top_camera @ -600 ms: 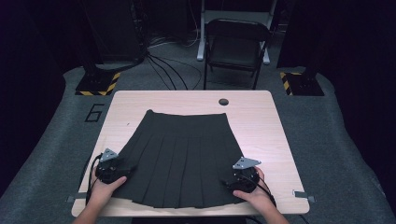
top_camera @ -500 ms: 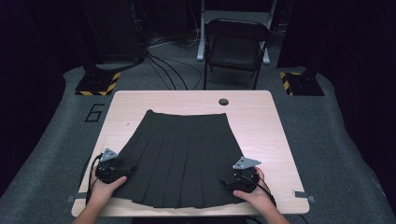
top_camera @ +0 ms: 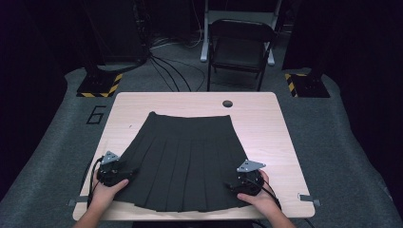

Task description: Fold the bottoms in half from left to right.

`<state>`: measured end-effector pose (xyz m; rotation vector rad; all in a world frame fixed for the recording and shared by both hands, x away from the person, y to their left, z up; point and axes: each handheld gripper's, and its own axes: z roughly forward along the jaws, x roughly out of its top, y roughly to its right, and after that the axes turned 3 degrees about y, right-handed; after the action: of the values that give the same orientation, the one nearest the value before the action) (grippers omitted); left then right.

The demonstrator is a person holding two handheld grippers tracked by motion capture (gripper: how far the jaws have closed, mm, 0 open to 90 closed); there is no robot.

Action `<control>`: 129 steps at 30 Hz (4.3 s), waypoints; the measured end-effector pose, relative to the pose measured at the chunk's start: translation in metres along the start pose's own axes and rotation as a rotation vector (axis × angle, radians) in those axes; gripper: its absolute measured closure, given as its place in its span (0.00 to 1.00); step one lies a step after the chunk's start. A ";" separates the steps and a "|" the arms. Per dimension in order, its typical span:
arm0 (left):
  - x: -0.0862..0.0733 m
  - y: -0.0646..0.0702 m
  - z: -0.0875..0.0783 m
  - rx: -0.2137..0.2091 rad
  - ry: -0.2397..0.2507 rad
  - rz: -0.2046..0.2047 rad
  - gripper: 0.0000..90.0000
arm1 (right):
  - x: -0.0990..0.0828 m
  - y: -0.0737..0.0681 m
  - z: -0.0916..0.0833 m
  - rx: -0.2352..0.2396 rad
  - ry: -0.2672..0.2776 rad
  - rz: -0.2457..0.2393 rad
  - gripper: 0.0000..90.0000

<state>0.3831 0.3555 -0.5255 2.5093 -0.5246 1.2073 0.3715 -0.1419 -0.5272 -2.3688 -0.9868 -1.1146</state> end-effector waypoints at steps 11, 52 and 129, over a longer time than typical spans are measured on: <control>0.001 0.000 -0.004 -0.002 -0.021 -0.002 0.39 | 0.000 0.000 0.000 -0.003 0.006 0.010 0.18; 0.022 -0.029 -0.001 0.094 -0.050 -0.034 0.47 | 0.000 0.001 -0.001 -0.001 0.000 0.004 0.19; 0.072 0.028 0.001 -0.047 -0.032 0.044 0.94 | 0.015 -0.005 -0.021 -0.031 -0.039 0.045 0.44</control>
<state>0.4129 0.3161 -0.4655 2.4935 -0.6128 1.1582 0.3635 -0.1433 -0.5023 -2.4334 -0.9313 -1.0790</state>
